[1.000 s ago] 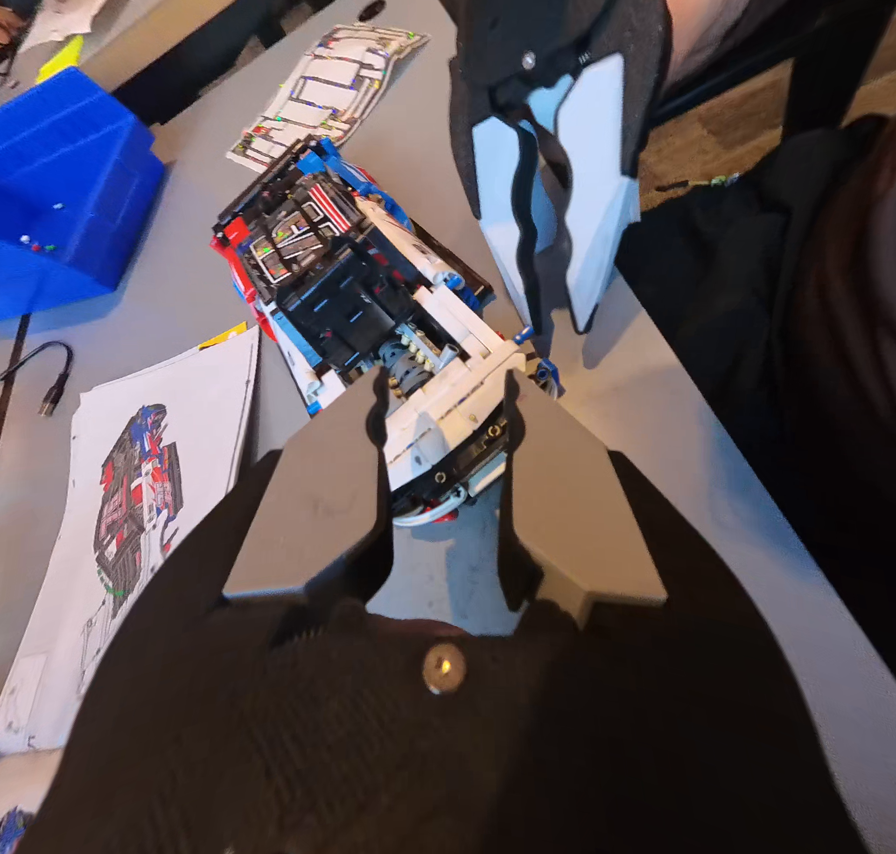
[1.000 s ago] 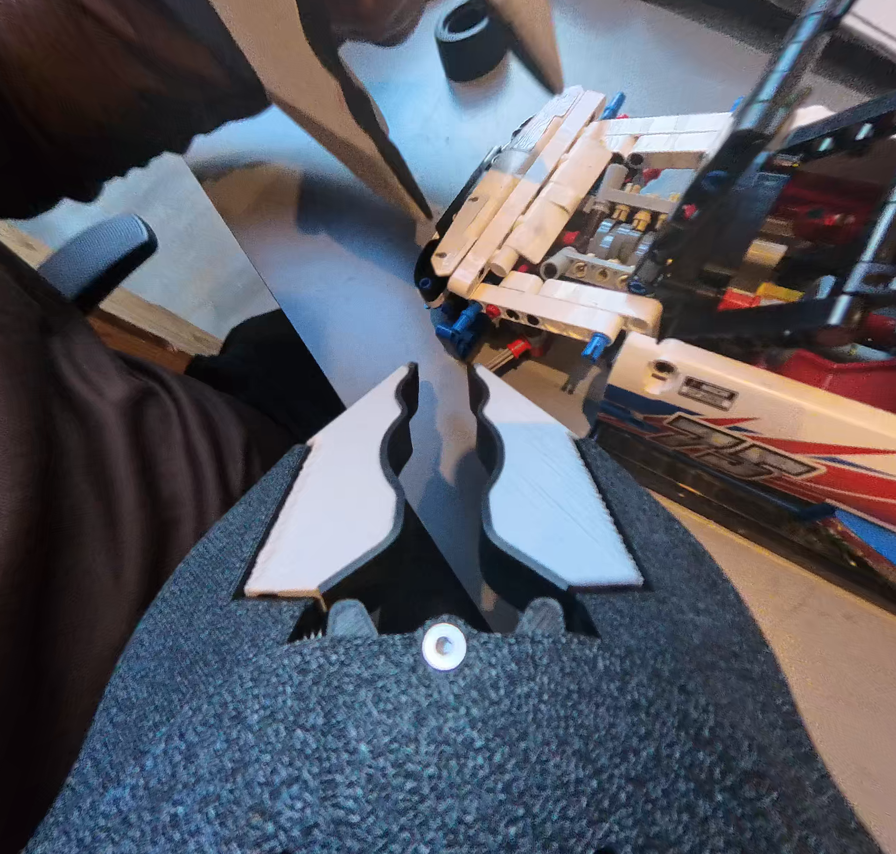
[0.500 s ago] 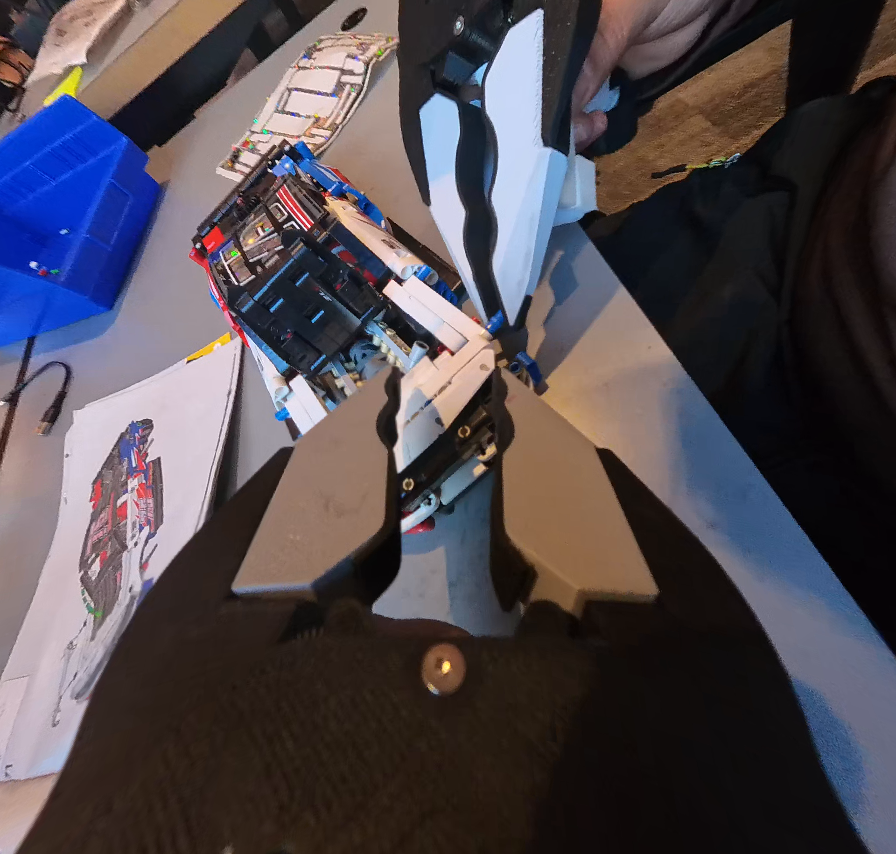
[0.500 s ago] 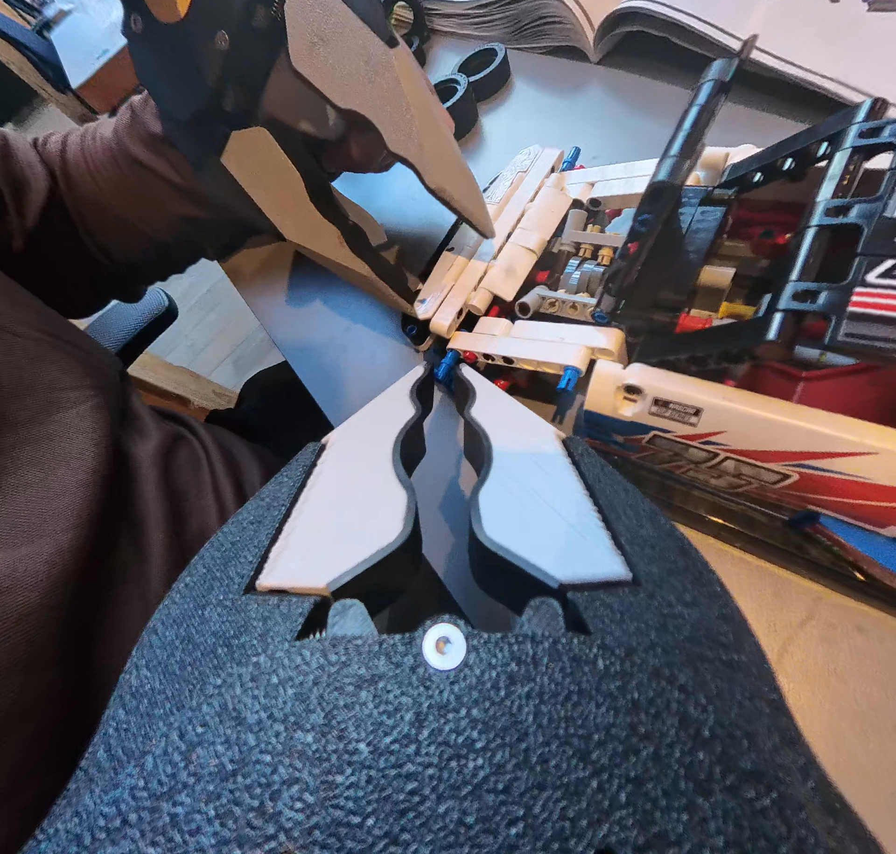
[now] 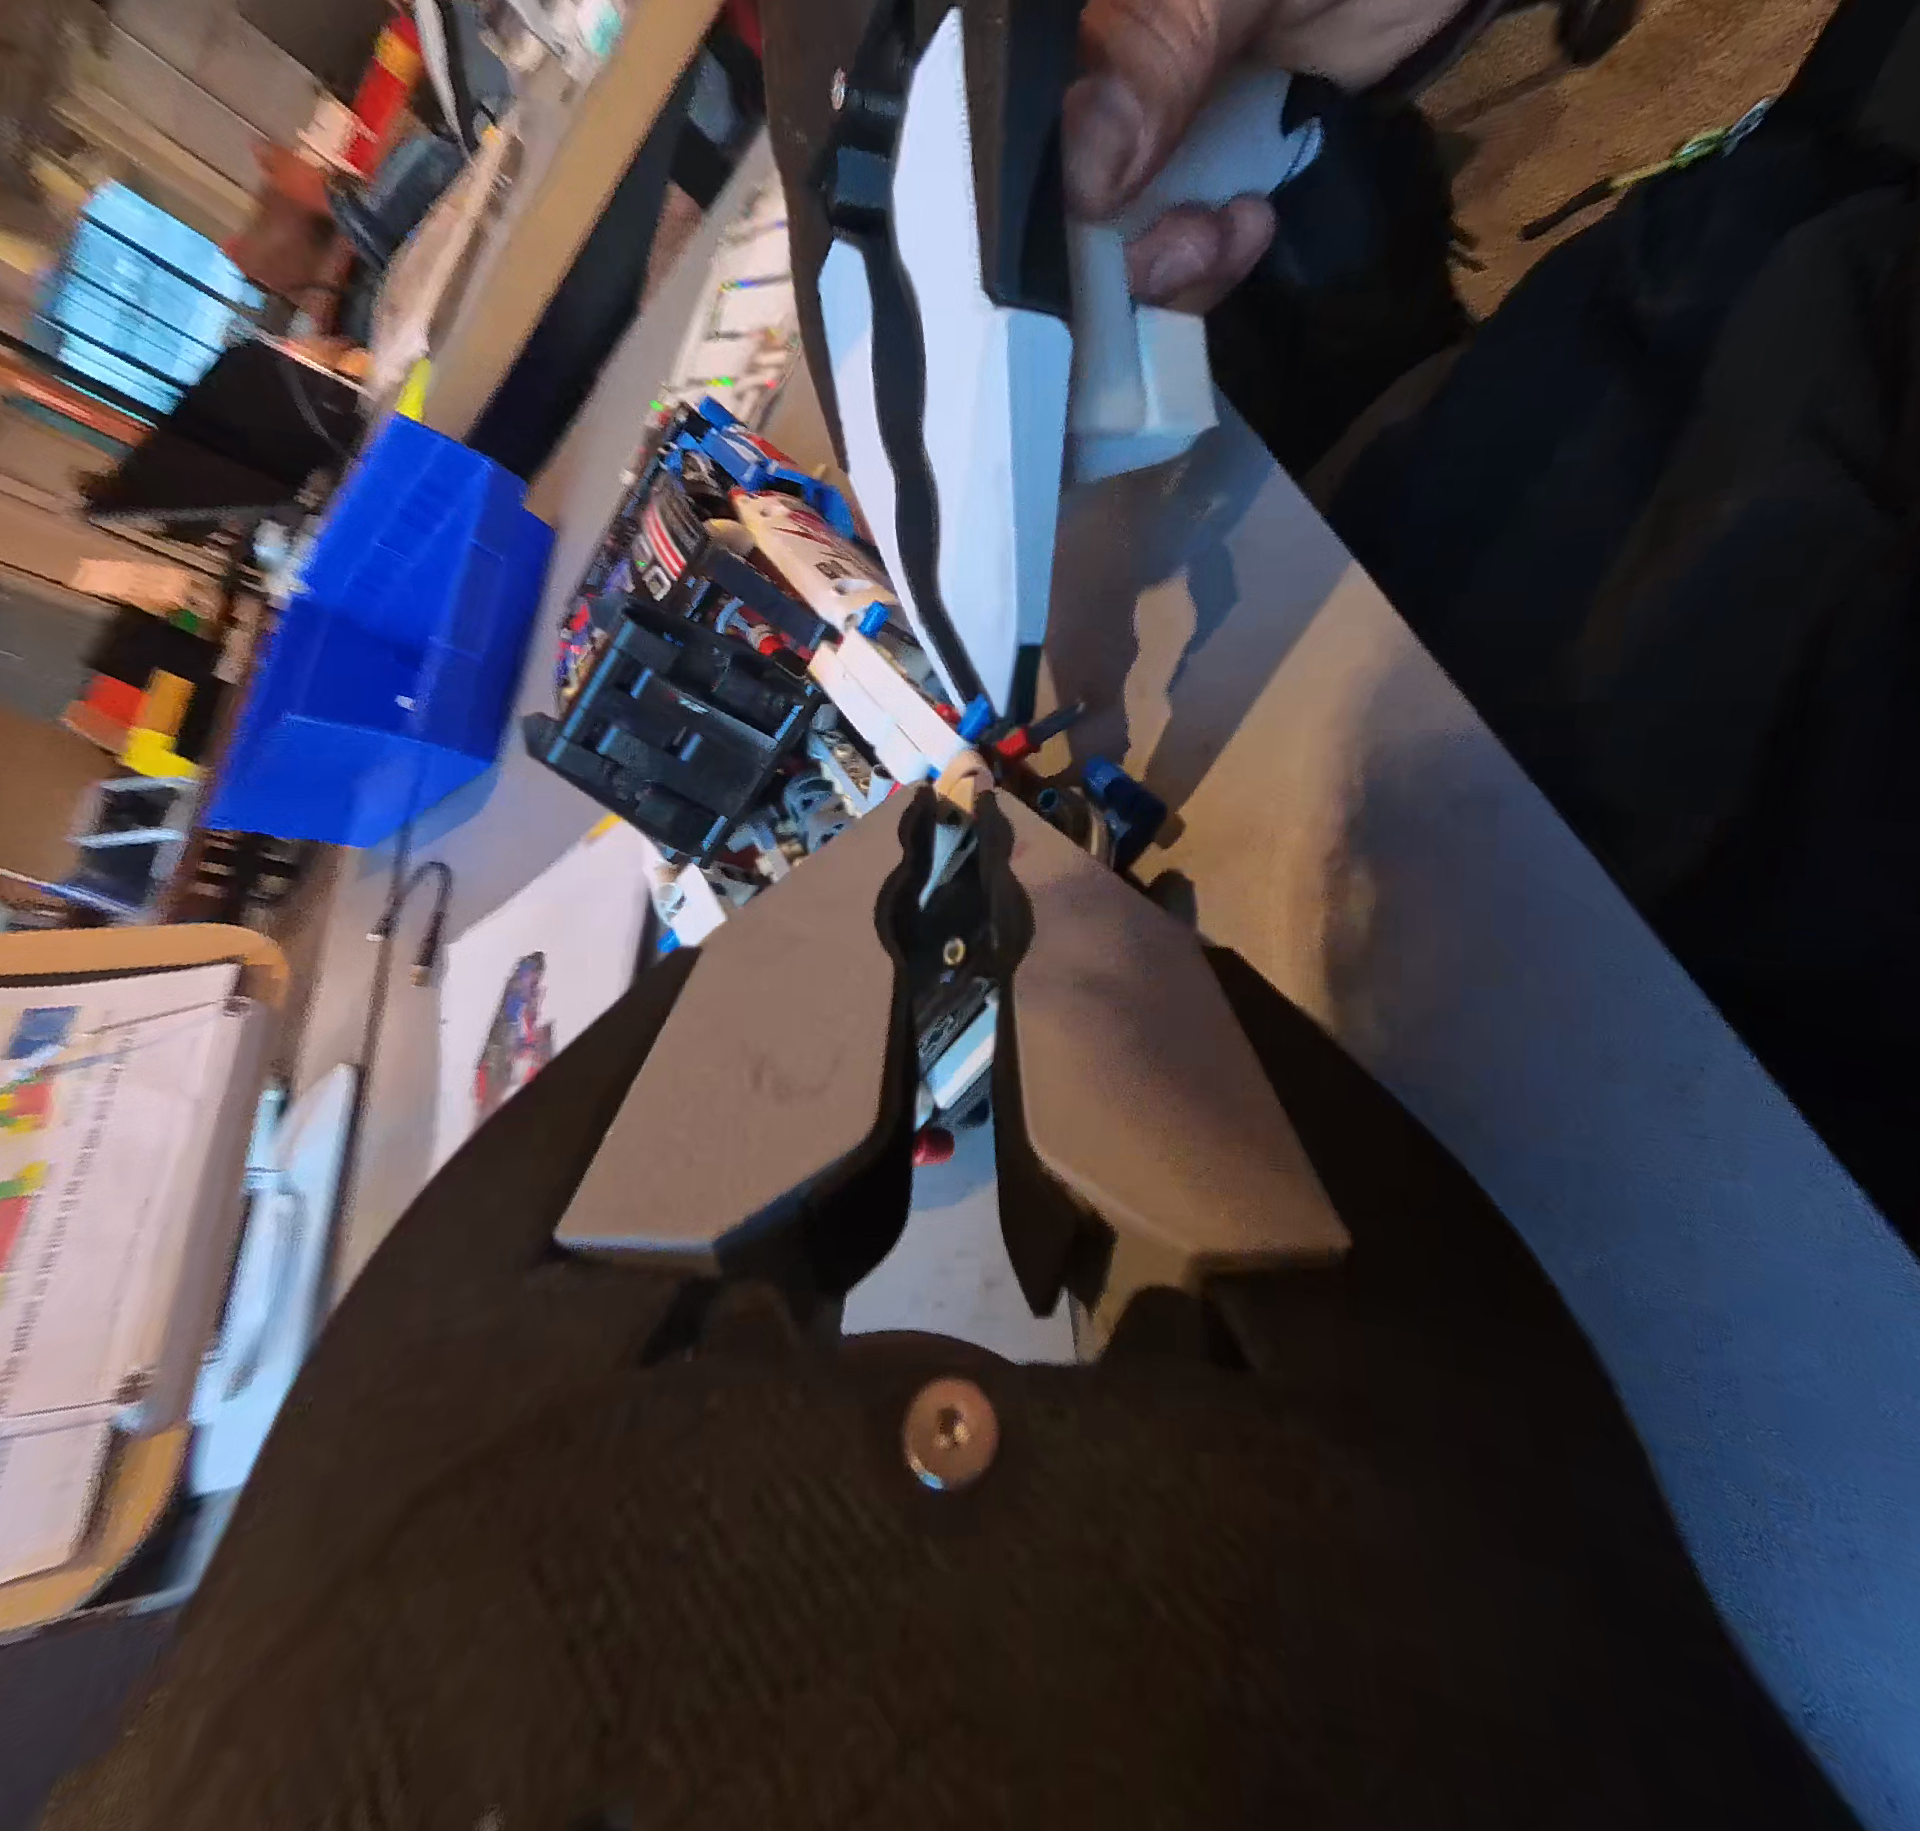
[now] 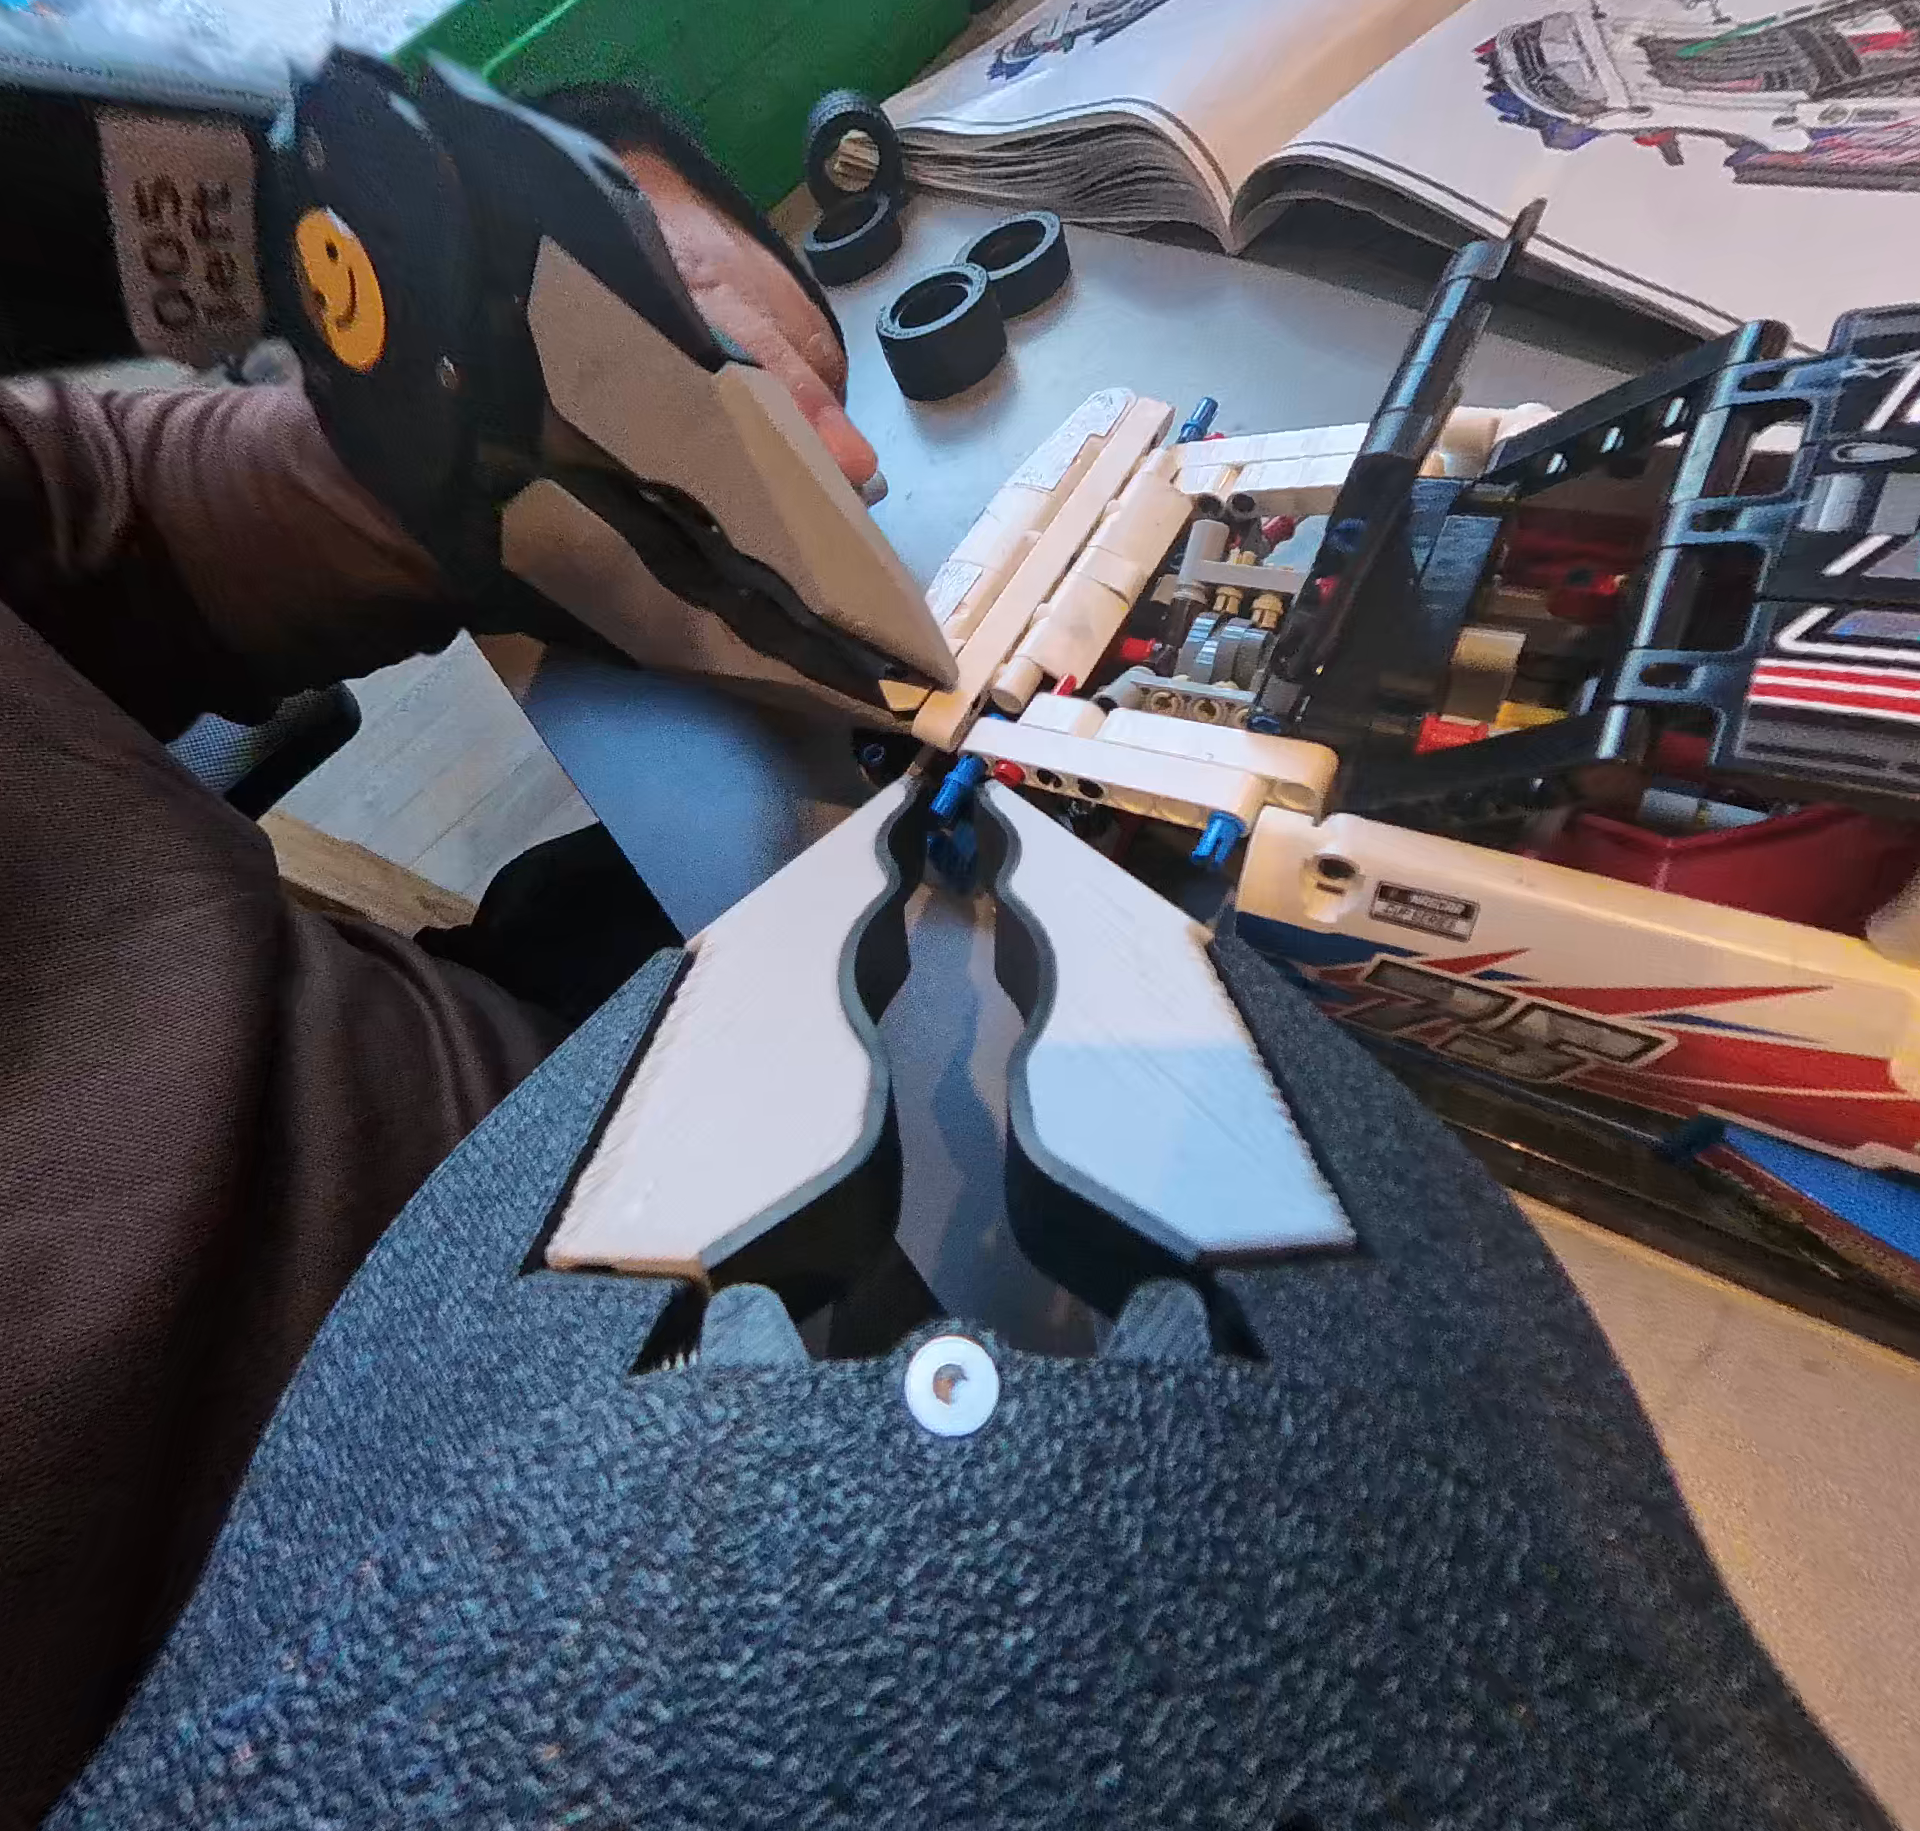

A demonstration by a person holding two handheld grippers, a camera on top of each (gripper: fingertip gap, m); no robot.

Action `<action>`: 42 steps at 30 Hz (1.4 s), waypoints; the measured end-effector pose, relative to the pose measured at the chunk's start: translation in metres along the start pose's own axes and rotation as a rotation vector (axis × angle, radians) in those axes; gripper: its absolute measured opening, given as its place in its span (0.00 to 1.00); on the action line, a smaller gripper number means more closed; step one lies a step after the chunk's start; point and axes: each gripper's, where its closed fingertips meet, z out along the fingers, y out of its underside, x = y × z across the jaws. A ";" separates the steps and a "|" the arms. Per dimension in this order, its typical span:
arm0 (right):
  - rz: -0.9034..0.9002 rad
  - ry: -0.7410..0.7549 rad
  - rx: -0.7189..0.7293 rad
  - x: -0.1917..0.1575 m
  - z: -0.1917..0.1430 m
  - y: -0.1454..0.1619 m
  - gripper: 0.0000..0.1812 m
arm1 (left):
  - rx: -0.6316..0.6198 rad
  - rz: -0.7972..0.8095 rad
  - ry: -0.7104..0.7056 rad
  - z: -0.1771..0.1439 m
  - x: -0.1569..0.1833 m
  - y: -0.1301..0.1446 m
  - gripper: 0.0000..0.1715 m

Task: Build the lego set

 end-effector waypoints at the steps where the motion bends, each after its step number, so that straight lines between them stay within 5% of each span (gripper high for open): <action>1: -0.003 0.002 0.006 0.000 -0.001 -0.001 0.05 | 0.014 0.040 -0.037 -0.001 0.001 0.000 0.02; 10: 0.027 -0.040 0.033 -0.002 -0.004 -0.003 0.05 | 0.105 0.100 -0.219 -0.007 -0.001 -0.001 0.02; 16: 0.029 -0.050 0.038 -0.002 -0.004 -0.003 0.05 | 0.143 0.022 -0.243 -0.009 -0.009 -0.004 0.02; 42: -0.024 -0.024 0.054 0.000 -0.002 -0.005 0.05 | 0.120 0.134 -0.260 -0.006 -0.002 -0.003 0.02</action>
